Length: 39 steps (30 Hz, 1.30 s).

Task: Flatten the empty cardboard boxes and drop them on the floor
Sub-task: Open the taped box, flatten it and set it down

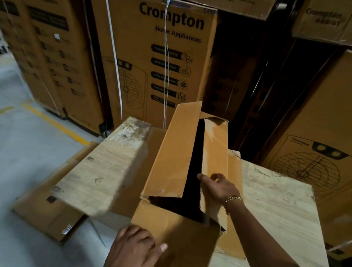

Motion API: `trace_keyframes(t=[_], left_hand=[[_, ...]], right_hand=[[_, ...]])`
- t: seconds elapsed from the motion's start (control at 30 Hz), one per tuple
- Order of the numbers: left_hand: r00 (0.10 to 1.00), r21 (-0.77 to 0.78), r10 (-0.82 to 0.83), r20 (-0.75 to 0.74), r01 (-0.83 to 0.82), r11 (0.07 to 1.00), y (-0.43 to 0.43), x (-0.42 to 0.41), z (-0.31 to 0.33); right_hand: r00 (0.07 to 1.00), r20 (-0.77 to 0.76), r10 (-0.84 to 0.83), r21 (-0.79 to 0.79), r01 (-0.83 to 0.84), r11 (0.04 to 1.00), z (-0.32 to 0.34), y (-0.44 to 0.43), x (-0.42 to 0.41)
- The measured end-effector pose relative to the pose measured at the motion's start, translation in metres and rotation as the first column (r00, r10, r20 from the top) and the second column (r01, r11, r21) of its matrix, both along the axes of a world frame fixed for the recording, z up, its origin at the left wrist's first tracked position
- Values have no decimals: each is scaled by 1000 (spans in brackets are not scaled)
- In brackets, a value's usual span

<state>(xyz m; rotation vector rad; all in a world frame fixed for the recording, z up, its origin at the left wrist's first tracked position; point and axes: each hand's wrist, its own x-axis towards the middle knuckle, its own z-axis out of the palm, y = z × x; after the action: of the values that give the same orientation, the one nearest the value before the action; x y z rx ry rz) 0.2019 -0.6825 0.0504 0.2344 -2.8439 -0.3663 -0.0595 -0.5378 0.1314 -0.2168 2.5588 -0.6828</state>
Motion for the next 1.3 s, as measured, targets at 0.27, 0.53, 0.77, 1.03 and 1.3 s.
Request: trace_keyframes(t=[0.27,0.53,0.77,1.03,1.3], left_hand=[[930,33,234,285,-254,967,-17,-66,9],[865,341,300,402,-446,828,-44,-114,3],[801,627,492,341,-584,515,-65,-99,11],[825,683,369,428,-563,466,-78,-117,-2],[895,829,424,137,-337,445,-85,-124,83]], right_hand=[[984,-100,147,265,-117,957,-58,10,75],[981,-128,144,241,-110,964,-60,23,84],[968,-208,142,305,-74,949,-65,18,87],[993,-114,29,275,4,962,-57,-24,59],[850,378,-367,-751,513,416,-21,11,27]])
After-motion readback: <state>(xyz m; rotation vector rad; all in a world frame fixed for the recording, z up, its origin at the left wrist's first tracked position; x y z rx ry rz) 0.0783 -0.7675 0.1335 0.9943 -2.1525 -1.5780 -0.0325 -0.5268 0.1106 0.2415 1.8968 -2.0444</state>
